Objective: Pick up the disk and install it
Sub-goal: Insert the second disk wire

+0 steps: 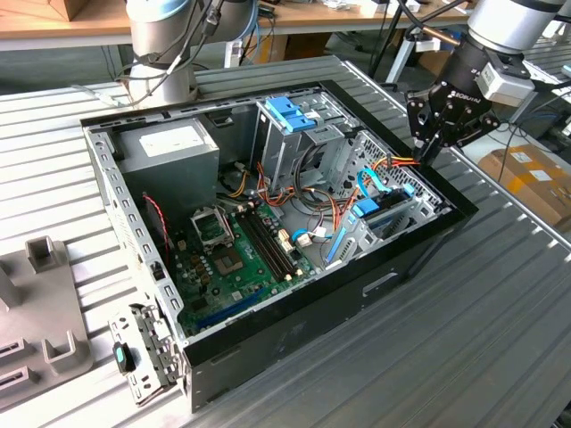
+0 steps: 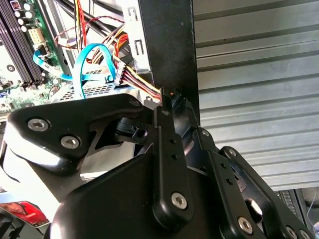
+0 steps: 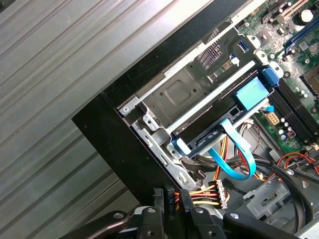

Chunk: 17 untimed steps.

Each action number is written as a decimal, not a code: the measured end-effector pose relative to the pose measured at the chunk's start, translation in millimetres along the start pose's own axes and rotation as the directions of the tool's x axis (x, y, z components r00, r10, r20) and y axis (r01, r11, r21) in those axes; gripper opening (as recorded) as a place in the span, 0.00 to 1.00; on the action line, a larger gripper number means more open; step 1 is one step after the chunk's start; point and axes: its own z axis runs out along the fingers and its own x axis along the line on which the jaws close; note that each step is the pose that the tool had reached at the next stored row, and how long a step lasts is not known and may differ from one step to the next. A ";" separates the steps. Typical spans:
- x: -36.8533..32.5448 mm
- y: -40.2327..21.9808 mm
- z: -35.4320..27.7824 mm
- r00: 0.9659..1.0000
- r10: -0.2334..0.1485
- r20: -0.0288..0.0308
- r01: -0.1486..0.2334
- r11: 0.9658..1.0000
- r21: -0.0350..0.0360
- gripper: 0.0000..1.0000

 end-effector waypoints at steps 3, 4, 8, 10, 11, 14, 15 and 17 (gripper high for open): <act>0.0 0.0 0.0 1.000 0.000 0.000 0.000 1.000 0.000 0.18; 0.0 0.0 0.0 1.000 0.000 0.000 0.000 1.000 0.000 0.16; 0.0 0.0 0.1 1.000 0.000 0.000 0.000 1.000 0.000 0.16; 0.0 0.0 0.1 1.000 0.000 0.000 0.000 1.000 0.000 0.16; 0.0 0.0 0.1 1.000 0.000 0.000 0.000 1.000 0.000 0.16; 0.0 -0.1 0.1 1.000 0.000 0.000 0.000 1.000 0.000 0.16; 0.0 0.0 -0.6 1.000 0.000 0.000 0.000 1.000 0.000 0.16; 0.0 -0.1 -3.9 1.000 0.000 0.000 0.000 1.000 0.000 0.16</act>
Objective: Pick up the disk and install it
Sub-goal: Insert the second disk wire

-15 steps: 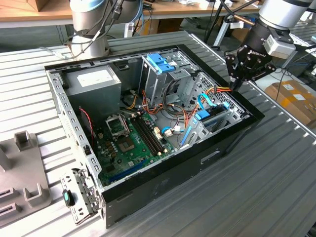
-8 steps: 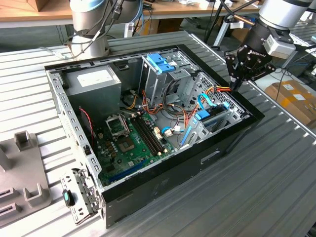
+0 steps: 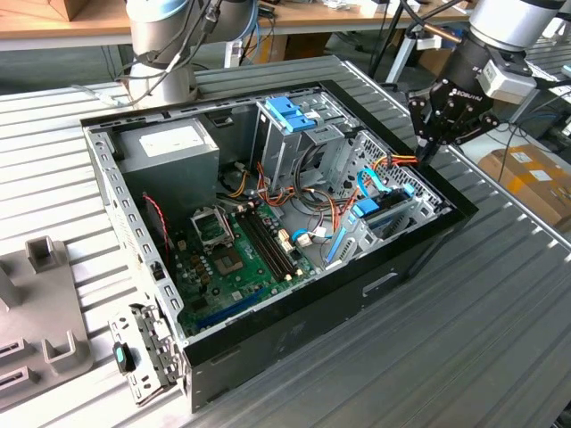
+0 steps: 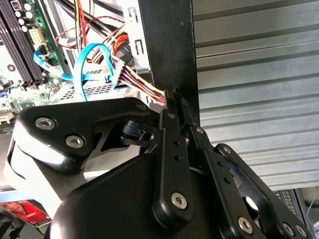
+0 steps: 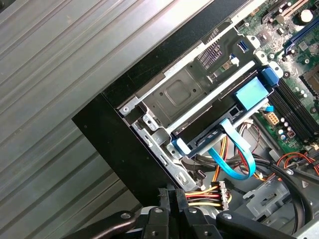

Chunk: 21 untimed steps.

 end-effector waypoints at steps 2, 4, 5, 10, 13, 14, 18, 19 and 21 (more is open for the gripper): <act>0.1 0.0 -3.6 1.000 0.000 0.000 0.000 1.000 0.000 0.16; 0.1 0.0 -6.5 1.000 0.000 0.000 0.000 1.000 0.000 0.16; 0.1 0.1 -7.6 1.000 0.000 0.000 0.000 1.000 0.000 0.16; 0.1 0.0 -8.8 1.000 0.000 0.000 0.000 1.000 0.000 0.16; 0.1 0.0 -8.9 1.000 0.000 0.000 0.000 1.000 0.000 0.16; 0.0 0.2 -9.1 1.000 0.000 0.000 0.000 1.000 0.000 0.16; -4.5 3.8 -9.1 1.000 0.000 0.000 0.000 1.000 0.000 0.16; -5.7 4.8 -9.0 1.000 0.000 0.000 0.000 1.000 0.000 0.16; -6.3 5.4 -9.1 1.000 0.000 0.000 0.000 1.000 0.000 0.16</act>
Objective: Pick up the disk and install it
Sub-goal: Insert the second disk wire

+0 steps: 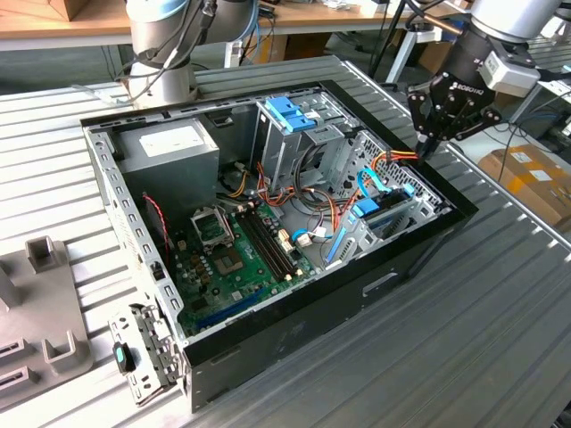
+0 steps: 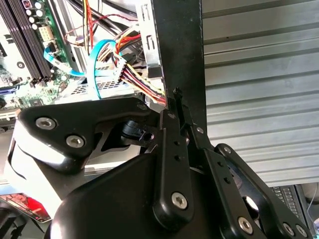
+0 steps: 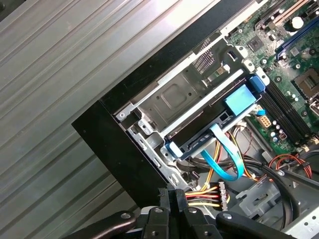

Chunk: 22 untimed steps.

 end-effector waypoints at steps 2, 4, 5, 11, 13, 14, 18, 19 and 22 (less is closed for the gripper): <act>-0.1 0.0 0.0 1.000 0.000 0.000 0.000 1.000 0.000 0.16; -0.1 0.0 0.0 1.000 0.000 0.000 0.000 1.000 0.000 0.16; -0.1 0.0 0.0 1.000 0.000 0.000 0.000 1.000 0.000 0.16; -0.2 0.1 0.1 0.999 0.035 0.000 -0.035 0.999 -0.001 0.16; -0.2 0.1 0.2 0.998 0.059 0.000 -0.059 0.998 -0.001 0.16; -0.2 0.1 0.2 0.998 0.069 0.000 -0.069 0.998 -0.001 0.16; -0.4 0.2 0.4 0.994 0.108 0.000 -0.108 0.994 -0.002 0.16; -0.4 0.2 0.4 0.994 0.108 0.000 -0.108 0.994 -0.002 0.16; -0.4 0.2 0.4 0.994 0.112 0.000 -0.112 0.994 -0.002 0.16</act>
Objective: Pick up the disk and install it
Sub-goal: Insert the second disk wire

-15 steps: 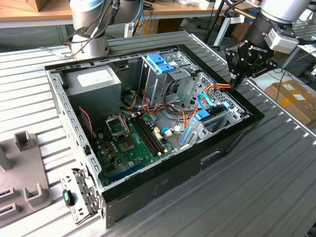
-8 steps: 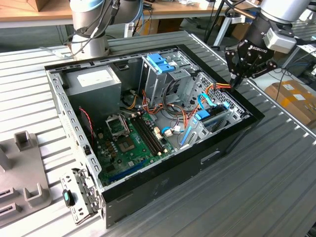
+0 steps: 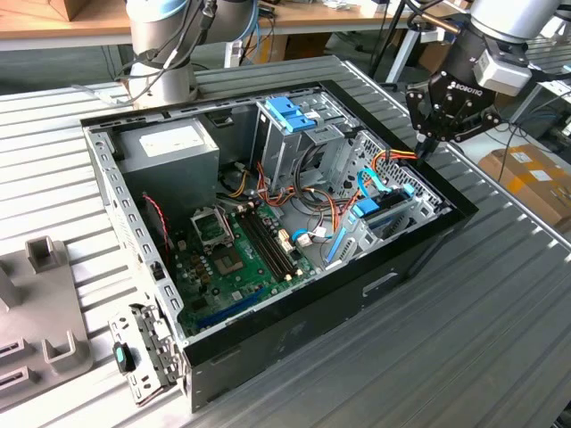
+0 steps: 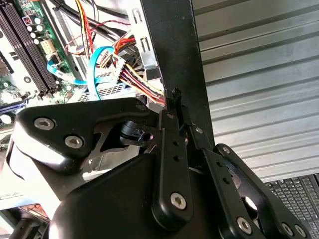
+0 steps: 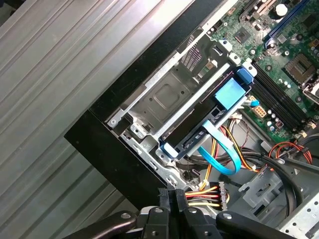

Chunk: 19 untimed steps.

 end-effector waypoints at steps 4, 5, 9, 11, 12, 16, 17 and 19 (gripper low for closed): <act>0.0 0.0 0.3 0.999 0.054 0.000 -0.054 0.999 -0.001 0.16; 0.0 0.0 0.3 0.998 0.057 0.000 -0.057 0.998 -0.001 0.16; 0.0 0.0 0.3 0.998 0.057 0.000 -0.057 0.998 -0.001 0.16; 0.0 0.0 0.3 0.998 0.064 0.000 -0.064 0.998 -0.001 0.16; 0.0 0.0 0.4 0.997 0.083 0.000 -0.083 0.997 -0.001 0.16; 0.0 0.0 0.5 0.994 0.106 0.000 -0.106 0.994 -0.002 0.16; 0.0 0.0 0.5 0.994 0.106 0.000 -0.106 0.994 -0.002 0.16; 0.0 0.0 0.5 0.994 0.106 0.000 -0.106 0.994 -0.002 0.16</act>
